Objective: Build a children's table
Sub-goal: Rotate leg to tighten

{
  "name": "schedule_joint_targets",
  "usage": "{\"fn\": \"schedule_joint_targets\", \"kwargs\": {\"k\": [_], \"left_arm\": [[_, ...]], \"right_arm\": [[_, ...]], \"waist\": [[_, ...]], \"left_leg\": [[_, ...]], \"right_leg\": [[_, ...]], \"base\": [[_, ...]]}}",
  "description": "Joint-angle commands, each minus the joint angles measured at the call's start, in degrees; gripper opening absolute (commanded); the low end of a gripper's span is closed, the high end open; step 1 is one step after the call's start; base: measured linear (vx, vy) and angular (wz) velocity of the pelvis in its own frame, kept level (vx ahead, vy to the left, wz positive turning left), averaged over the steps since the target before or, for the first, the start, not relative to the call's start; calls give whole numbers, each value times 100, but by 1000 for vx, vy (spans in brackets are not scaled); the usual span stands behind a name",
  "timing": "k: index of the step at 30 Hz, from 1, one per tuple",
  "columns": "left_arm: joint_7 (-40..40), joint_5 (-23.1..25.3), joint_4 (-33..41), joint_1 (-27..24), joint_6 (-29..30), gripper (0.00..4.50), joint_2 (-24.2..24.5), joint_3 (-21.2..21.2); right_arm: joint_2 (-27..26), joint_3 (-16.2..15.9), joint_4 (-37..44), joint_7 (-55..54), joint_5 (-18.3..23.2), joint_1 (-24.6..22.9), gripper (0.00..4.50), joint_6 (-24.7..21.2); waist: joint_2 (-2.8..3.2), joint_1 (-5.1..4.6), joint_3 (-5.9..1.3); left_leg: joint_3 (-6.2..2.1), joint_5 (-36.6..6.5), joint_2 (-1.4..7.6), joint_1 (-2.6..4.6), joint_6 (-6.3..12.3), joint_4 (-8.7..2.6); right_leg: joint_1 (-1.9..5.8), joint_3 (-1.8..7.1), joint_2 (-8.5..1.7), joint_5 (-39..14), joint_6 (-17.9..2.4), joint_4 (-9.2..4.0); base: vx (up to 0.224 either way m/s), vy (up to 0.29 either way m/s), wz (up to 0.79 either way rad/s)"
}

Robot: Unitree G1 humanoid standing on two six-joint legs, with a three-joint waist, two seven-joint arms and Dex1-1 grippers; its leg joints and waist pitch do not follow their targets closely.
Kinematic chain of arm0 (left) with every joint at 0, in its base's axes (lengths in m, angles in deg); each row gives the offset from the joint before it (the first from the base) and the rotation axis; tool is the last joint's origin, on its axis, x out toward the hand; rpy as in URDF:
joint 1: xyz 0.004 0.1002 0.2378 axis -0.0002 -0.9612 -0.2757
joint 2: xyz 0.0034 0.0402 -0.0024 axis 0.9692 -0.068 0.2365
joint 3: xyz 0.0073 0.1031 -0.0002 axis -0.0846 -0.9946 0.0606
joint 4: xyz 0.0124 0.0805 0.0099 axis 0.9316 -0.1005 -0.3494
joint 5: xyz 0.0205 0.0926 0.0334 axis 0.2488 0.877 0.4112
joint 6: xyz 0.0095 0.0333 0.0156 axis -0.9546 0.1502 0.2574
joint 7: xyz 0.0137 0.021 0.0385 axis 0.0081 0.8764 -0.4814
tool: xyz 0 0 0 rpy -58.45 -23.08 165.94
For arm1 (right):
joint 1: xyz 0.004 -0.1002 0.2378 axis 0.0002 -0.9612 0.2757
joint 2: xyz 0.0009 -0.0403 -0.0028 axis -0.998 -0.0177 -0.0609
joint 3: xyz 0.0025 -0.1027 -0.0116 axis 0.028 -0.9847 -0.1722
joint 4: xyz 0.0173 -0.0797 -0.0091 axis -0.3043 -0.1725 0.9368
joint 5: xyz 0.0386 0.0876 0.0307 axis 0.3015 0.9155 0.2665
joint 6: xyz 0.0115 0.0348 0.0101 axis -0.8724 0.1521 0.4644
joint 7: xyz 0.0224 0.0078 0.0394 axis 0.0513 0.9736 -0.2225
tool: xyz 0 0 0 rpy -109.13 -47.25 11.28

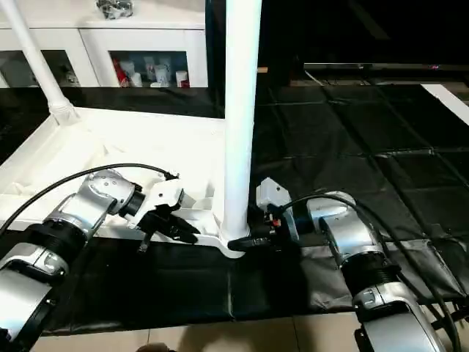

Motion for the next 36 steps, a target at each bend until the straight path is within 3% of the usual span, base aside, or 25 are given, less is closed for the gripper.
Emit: {"fn": "schedule_joint_targets", "kwargs": {"k": [1,10,11,13,17,18,20,23,24,26,36], "left_arm": [[188,-18,47,175,-95,0,-57,-61],[-623,-117,-124,266,394,0,-410,215],[-928,-142,-151,289,534,0,-552,295],[-1406,-155,-176,323,733,0,-763,399],[-2829,-182,-241,438,1271,0,-1362,704],[-3344,-225,-220,467,1495,0,-1599,842],[-3653,-208,-91,437,1597,0,-1797,872],[-3743,-139,71,380,1604,0,-1914,814],[-3729,-108,97,365,1589,0,-1906,796],[-3639,-36,120,326,1507,0,-1813,741],[-2666,75,172,69,788,0,-1045,610]], "right_arm": [[-35,15,-5,28,39,93,280,-14],[-486,342,210,-688,376,-99,272,-368],[-638,385,264,-995,365,-124,272,-436],[-883,457,285,-1508,325,-140,272,-540],[-1537,705,129,-2881,237,-100,271,-722],[-1753,766,41,-3418,118,-62,271,-702],[-1914,742,-9,-3688,3,-33,271,-622],[-1975,567,81,-3618,-162,-95,271,-316],[-1985,558,112,-3609,-167,-121,325,-290],[-1984,620,131,-3635,-119,-160,339,-320],[-1217,813,125,-2956,-131,-284,438,257]], "waist": [[-25,-27,-426],[2,-45,-423],[-23,-64,-417],[6,-83,-410],[-34,-197,-428],[-54,-217,-434],[-57,-266,-435],[-71,-260,-434],[-81,-261,-429],[-79,-262,-424],[-7,-295,-417]], "left_leg": [[-53,-522,230,8,464,-348],[-64,-615,236,21,363,-361],[-59,-619,224,17,323,-364],[-66,-671,227,30,268,-373],[-78,-485,209,14,169,-372],[-66,-419,180,-4,220,-361],[-59,-315,163,-23,296,-348],[-46,-212,147,-23,493,-333],[-44,-189,146,-31,577,-334],[-48,-190,155,-31,633,-336],[-64,-402,186,-15,624,-351]], "right_leg": [[387,430,-455,-927,-915,-390],[389,420,-455,-1071,-896,-412],[396,421,-451,-1158,-851,-423],[386,417,-464,-1319,-811,-452],[401,424,-464,-1105,-840,-426],[424,422,-461,-1016,-857,-427],[432,412,-454,-910,-888,-424],[427,414,-451,-831,-892,-430],[431,415,-441,-796,-886,-427],[434,413,-443,-816,-875,-429],[423,418,-449,-764,-951,-425]], "base": [[0,0,0],[0,0,0],[0,0,0],[0,0,0],[0,0,0],[0,0,0],[0,0,0],[0,0,0],[0,0,0],[0,0,0],[0,0,0]]}}
